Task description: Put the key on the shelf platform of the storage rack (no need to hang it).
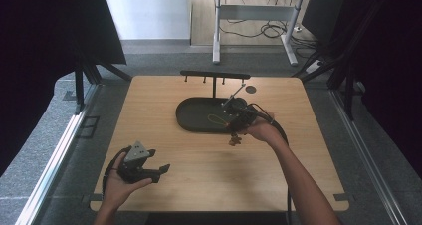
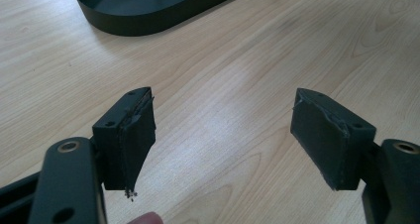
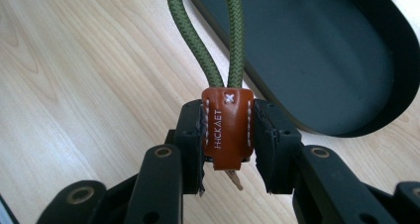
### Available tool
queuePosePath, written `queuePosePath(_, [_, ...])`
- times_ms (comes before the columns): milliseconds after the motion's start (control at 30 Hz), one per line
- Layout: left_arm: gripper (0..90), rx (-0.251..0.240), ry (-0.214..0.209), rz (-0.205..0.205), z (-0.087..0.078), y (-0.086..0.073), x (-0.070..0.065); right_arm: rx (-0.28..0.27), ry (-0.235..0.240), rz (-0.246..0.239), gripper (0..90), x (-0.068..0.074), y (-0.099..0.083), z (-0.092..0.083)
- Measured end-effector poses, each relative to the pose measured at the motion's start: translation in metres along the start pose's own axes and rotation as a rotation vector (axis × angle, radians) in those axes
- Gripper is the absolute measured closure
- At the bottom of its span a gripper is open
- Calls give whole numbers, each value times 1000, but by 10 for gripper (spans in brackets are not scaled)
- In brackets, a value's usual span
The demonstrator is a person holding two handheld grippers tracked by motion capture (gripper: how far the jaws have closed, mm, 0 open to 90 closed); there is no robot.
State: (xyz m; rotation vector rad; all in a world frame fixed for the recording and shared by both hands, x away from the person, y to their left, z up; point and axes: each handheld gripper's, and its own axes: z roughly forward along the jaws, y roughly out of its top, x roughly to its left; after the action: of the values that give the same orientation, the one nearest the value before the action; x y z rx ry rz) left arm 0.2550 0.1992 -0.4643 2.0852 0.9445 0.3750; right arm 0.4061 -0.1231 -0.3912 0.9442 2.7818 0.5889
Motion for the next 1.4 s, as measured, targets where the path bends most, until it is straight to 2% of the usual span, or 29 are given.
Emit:
queuePosePath(400, [256,0,-2,0,0,0,1,-11,-2,14,666,-16,12,0])
queuePosePath(1400, [256,-7,-3,-5,-2,-1,3,-16,-56,47,665,-51,40,7])
